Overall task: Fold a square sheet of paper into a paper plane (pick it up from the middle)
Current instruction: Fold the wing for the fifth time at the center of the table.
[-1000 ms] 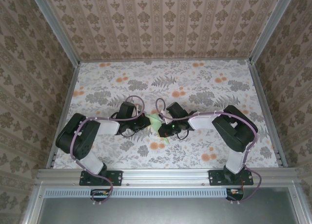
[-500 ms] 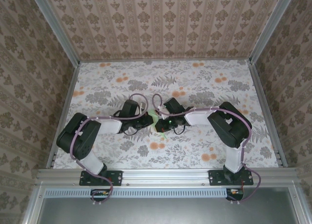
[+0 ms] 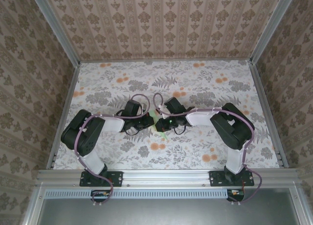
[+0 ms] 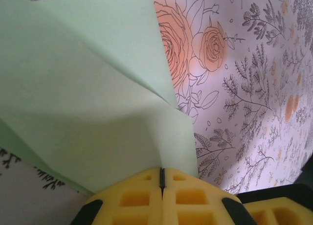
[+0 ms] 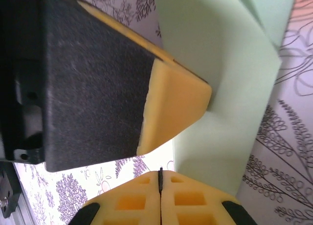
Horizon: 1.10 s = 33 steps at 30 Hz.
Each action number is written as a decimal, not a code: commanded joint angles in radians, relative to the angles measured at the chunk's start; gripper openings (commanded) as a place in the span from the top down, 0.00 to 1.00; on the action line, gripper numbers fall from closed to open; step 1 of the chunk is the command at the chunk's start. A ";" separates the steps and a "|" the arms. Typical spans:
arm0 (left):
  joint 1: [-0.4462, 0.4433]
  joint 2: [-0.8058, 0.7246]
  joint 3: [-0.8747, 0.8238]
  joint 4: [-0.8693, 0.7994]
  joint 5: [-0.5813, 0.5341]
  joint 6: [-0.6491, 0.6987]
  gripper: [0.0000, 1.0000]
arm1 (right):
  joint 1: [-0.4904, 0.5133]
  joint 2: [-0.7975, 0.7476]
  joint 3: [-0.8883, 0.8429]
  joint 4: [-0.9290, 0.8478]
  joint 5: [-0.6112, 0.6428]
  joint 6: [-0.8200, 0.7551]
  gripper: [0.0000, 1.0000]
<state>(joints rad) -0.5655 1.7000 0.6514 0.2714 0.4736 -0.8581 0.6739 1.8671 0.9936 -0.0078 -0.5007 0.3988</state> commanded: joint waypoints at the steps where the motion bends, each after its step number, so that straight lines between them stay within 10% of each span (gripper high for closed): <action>1: -0.008 0.031 -0.002 -0.078 -0.045 0.031 1.00 | -0.002 -0.015 0.032 -0.058 0.069 0.041 0.92; 33: 0.041 0.178 -0.164 0.009 -0.144 0.022 1.00 | 0.027 -0.069 -0.178 -0.164 0.020 -0.019 0.95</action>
<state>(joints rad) -0.5365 1.7416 0.5575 0.4957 0.5278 -0.8619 0.6983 1.8011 0.8803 -0.0448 -0.4767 0.3695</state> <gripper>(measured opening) 0.047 0.062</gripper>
